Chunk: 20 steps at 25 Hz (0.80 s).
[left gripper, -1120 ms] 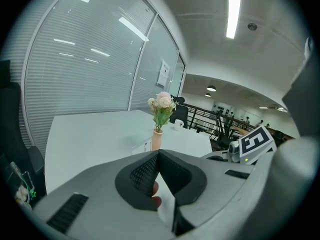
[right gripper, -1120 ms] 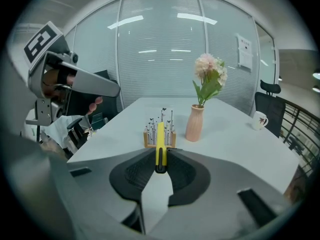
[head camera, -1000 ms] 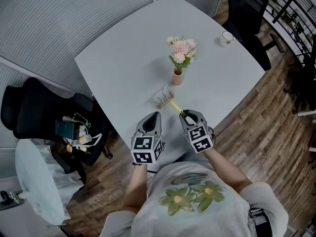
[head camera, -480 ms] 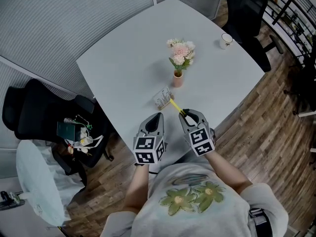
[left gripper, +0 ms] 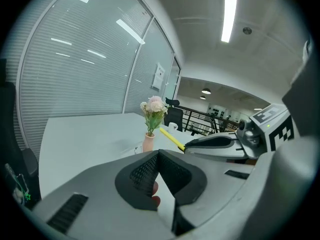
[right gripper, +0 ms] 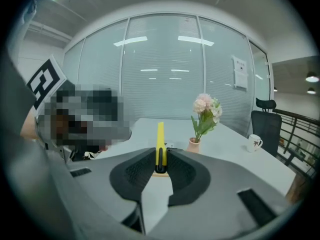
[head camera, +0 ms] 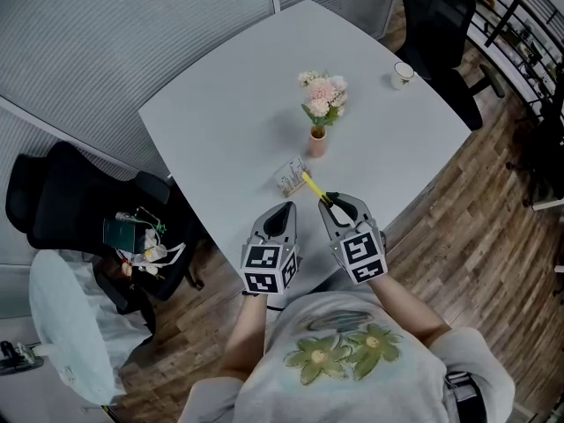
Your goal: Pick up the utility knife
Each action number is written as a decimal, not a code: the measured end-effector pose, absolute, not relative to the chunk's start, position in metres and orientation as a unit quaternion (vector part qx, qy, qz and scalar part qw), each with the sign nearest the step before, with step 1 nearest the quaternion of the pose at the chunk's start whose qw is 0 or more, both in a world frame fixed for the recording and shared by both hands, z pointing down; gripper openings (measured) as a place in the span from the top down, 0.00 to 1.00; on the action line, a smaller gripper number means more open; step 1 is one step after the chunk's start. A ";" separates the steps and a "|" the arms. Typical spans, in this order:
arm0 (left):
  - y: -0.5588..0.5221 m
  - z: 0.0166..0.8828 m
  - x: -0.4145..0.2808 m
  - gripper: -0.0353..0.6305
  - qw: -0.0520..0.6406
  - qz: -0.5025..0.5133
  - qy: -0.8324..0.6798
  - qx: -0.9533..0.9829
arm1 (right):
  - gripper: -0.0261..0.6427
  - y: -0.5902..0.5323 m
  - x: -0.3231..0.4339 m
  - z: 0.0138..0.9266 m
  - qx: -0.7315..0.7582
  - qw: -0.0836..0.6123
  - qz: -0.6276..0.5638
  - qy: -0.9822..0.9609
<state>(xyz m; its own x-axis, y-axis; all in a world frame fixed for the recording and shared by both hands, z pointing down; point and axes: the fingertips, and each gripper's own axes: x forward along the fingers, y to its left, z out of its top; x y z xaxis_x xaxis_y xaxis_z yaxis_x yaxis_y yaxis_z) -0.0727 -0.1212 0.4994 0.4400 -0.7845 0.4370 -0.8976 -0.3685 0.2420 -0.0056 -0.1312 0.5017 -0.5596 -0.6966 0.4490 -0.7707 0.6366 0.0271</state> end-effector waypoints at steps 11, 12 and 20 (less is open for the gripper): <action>-0.118 0.489 -0.075 0.95 0.191 0.121 -0.525 0.821 | 0.86 -0.128 -0.013 0.464 0.420 0.172 0.060 -0.889; -0.118 0.487 -0.076 0.95 0.190 0.118 -0.526 0.820 | 0.86 -0.127 -0.013 0.462 0.421 0.169 0.059 -0.889; -0.115 0.482 -0.080 0.95 0.182 0.111 -0.526 0.823 | 0.86 -0.123 -0.013 0.454 0.429 0.153 0.054 -0.889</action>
<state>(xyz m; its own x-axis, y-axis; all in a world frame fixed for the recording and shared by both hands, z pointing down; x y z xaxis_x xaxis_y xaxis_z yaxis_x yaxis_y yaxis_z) -0.0796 -0.1146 0.4817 0.4221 -0.8261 0.3734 -0.9065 -0.3805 0.1829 -0.0133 -0.1228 0.4538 -0.5855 -0.7458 0.3177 -0.7790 0.6261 0.0343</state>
